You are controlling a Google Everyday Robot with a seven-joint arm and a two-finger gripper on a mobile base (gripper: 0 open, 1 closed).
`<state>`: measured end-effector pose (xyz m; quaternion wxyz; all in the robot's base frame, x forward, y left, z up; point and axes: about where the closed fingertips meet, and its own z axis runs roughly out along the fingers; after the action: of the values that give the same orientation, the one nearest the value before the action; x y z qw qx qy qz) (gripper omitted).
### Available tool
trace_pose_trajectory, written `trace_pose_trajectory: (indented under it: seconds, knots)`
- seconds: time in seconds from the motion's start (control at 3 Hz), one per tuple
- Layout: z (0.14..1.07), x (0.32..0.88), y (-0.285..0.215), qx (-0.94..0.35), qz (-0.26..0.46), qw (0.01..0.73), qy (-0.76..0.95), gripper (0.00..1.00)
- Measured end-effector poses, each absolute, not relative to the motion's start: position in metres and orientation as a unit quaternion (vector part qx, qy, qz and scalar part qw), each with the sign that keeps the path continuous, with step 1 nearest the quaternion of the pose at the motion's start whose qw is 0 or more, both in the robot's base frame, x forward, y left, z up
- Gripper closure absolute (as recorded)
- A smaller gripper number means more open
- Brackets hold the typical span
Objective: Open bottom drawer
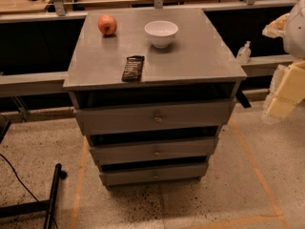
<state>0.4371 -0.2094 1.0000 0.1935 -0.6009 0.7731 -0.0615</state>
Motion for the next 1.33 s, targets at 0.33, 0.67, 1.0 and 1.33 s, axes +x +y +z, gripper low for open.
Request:
trace_pose_trajectory:
  seconds: [0.33, 0.67, 1.0, 1.33]
  knots:
    - [1.000, 0.437, -0.209, -0.601, -0.062, 0.194, 0.773, 0.00]
    - [0.961, 0.429, -0.222, -0.589, -0.042, 0.176, 0.788, 0.00]
    - [0.854, 0.411, -0.236, -0.575, 0.016, 0.164, 0.802, 0.00]
    - [0.857, 0.411, -0.235, -0.575, 0.015, 0.165, 0.801, 0.00]
